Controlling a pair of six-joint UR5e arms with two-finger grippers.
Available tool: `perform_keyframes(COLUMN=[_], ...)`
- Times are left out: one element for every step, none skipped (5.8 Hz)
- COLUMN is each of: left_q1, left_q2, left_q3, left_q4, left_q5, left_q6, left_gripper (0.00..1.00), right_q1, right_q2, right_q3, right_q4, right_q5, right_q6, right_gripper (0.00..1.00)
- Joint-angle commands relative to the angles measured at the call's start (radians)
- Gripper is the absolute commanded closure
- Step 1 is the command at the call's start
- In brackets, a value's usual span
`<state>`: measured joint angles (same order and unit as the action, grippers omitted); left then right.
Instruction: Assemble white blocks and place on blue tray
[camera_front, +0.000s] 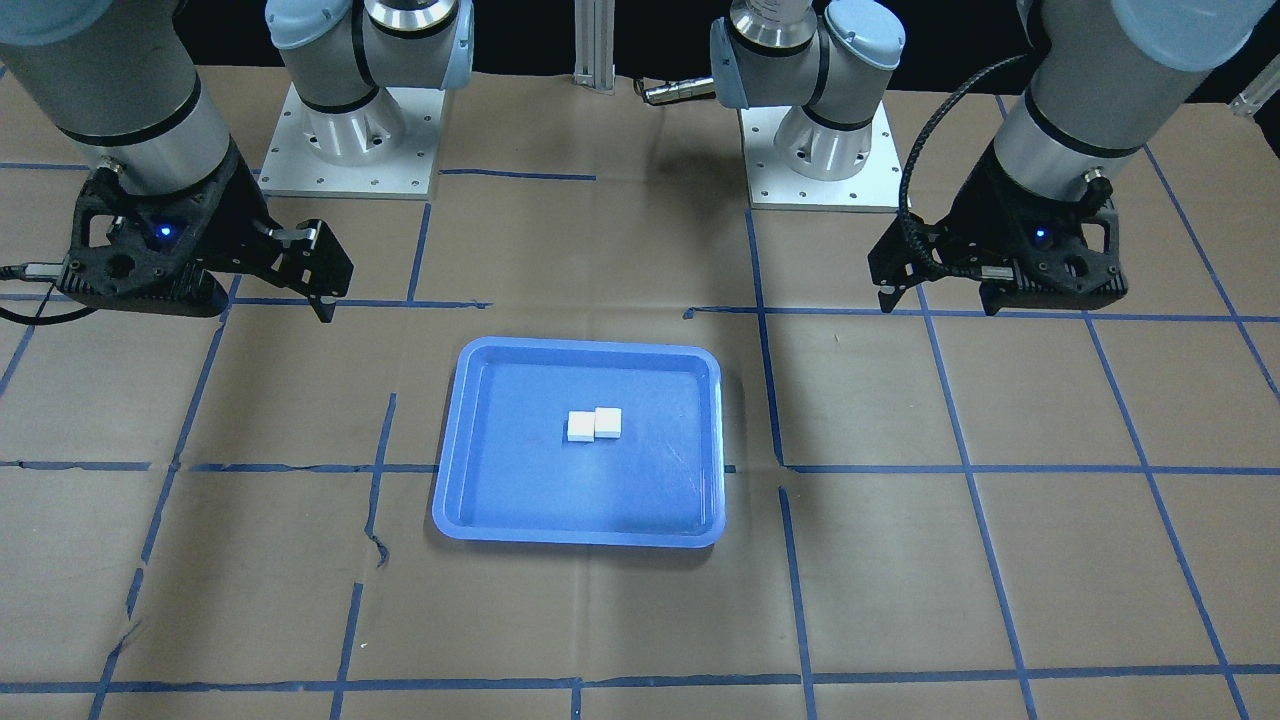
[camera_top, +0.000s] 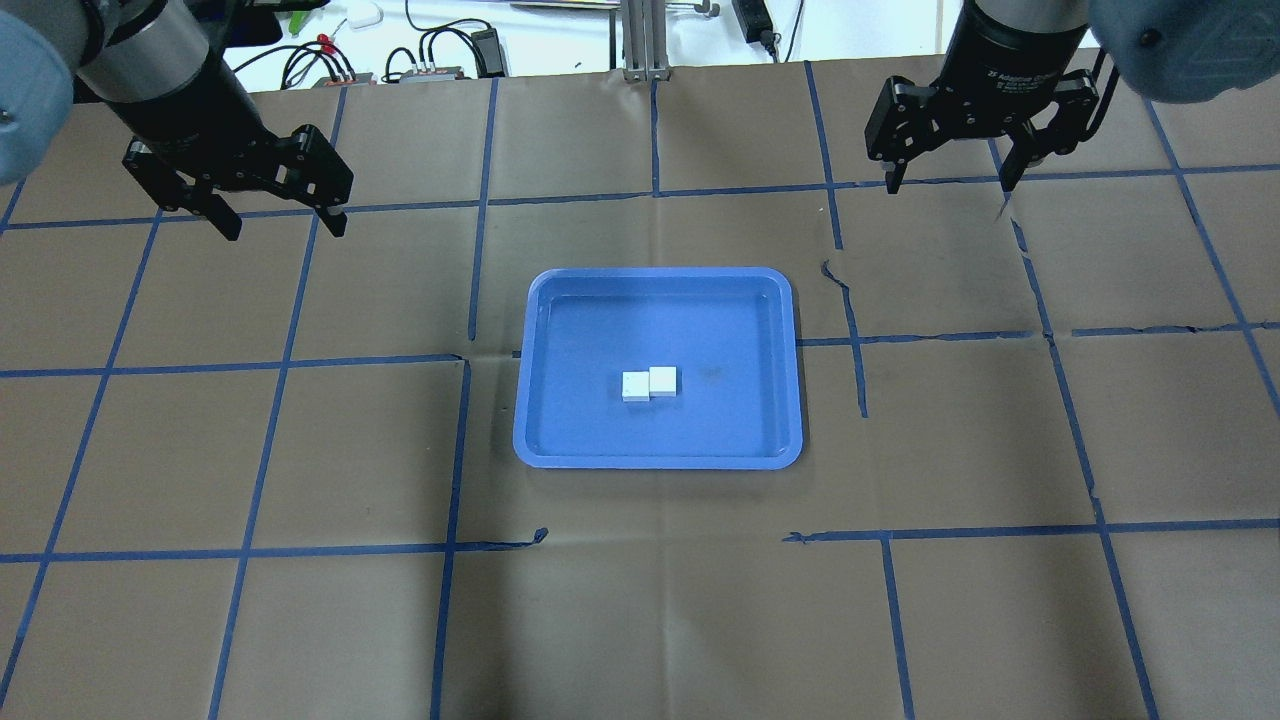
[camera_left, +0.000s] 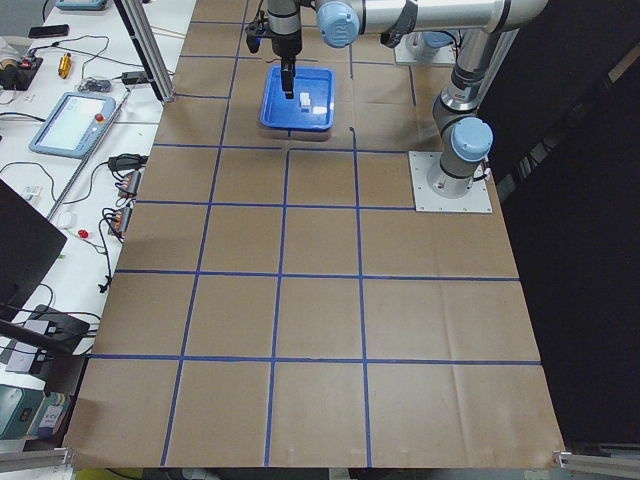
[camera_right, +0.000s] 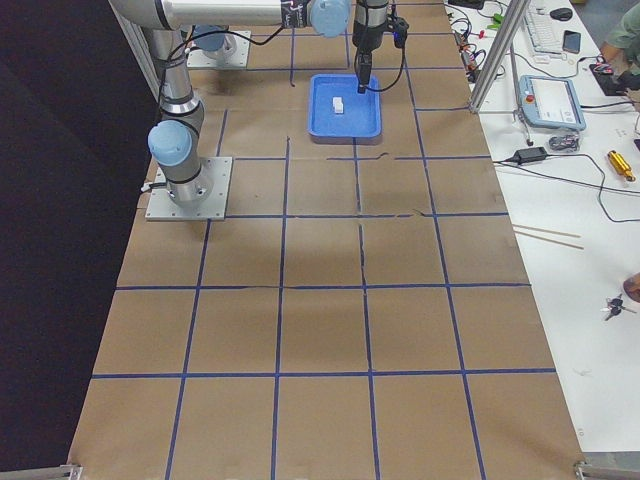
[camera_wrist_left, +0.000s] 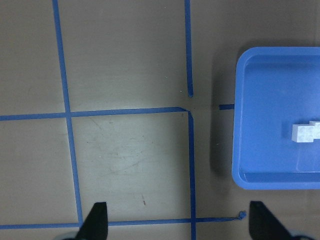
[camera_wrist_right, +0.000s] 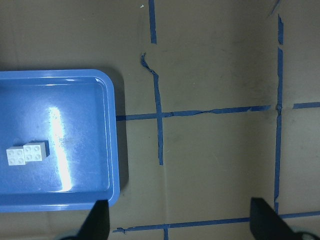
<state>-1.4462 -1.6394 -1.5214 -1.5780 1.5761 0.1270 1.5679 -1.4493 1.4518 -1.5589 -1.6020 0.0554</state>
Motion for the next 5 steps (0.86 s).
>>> perform_keyframes(left_q1=[0.012, 0.01, 0.01, 0.009, 0.003], left_q2=[-0.006, -0.002, -0.007, -0.016, -0.019], left_q3=[-0.005, -0.013, -0.008, -0.017, -0.007], left_q4=[0.0, 0.001, 0.001, 0.001, -0.014], left_q5=[-0.001, -0.001, -0.01, -0.002, -0.001], left_q6=[0.0, 0.0, -0.001, 0.0, 0.0], left_gripper=[0.01, 0.01, 0.01, 0.01, 0.01], right_q1=[0.004, 0.004, 0.004, 0.004, 0.004], right_q2=[-0.008, -0.009, -0.008, -0.008, -0.006], right_q3=[0.001, 0.001, 0.004, 0.004, 0.005], right_q4=[0.002, 0.0, 0.0, 0.0, 0.0], right_q5=[0.008, 0.031, 0.027, 0.024, 0.022], right_q6=[0.001, 0.001, 0.001, 0.001, 0.001], right_gripper=[0.0, 0.0, 0.0, 0.0, 0.0])
